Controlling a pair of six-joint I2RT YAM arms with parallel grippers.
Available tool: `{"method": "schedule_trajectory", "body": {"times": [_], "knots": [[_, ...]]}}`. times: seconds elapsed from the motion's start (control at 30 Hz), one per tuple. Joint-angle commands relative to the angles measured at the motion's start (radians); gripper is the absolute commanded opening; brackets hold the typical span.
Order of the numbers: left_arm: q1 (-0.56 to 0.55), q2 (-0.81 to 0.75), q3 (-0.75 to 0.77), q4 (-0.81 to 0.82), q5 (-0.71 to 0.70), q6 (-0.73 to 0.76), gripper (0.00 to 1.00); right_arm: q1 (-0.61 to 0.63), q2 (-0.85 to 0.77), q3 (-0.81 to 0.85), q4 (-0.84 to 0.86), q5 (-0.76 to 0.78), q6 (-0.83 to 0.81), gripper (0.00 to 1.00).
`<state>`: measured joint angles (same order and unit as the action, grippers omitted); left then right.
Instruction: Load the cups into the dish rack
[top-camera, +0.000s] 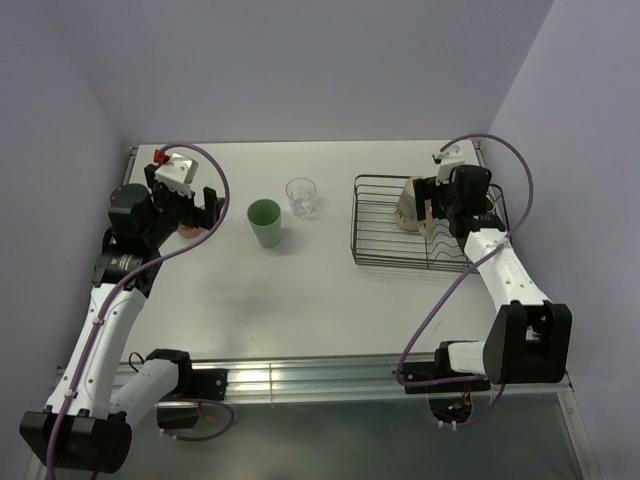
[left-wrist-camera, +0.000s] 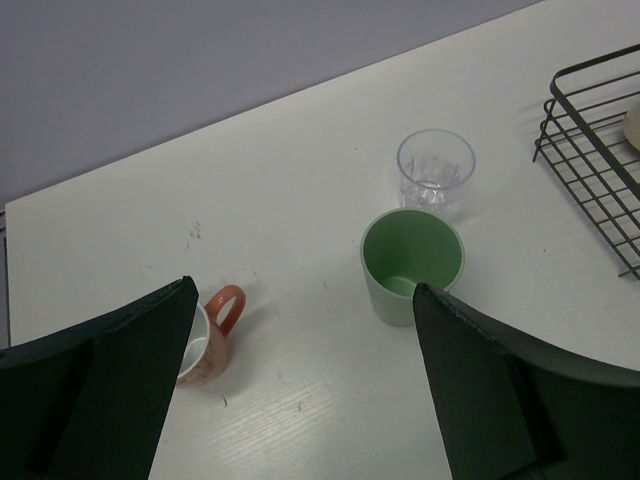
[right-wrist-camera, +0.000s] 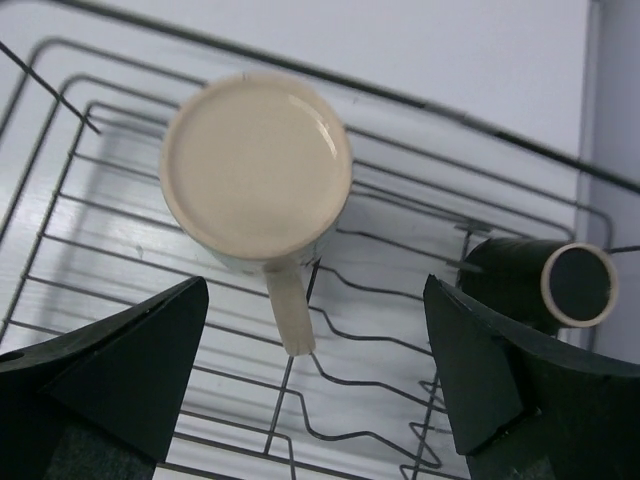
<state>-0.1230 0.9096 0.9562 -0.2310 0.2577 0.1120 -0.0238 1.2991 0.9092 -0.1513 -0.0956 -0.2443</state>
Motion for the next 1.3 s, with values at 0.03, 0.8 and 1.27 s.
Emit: {"method": "schedule_trajectory", "body": {"times": [0.03, 0.8, 1.27], "knots": [[0.0, 0.041, 0.067, -0.04, 0.058, 0.021, 0.97, -0.008, -0.084, 0.149, -0.062, -0.018, 0.039, 1.0], [-0.176, 0.52, 0.418, -0.455, 0.008, 0.075, 0.93, 0.019, -0.014, 0.355, -0.254, -0.119, 0.122, 1.0], [-0.204, 0.781, 0.599, -0.51, -0.126, -0.017, 0.82, 0.019, -0.044, 0.329, -0.264, -0.142, 0.137, 1.0]]}}
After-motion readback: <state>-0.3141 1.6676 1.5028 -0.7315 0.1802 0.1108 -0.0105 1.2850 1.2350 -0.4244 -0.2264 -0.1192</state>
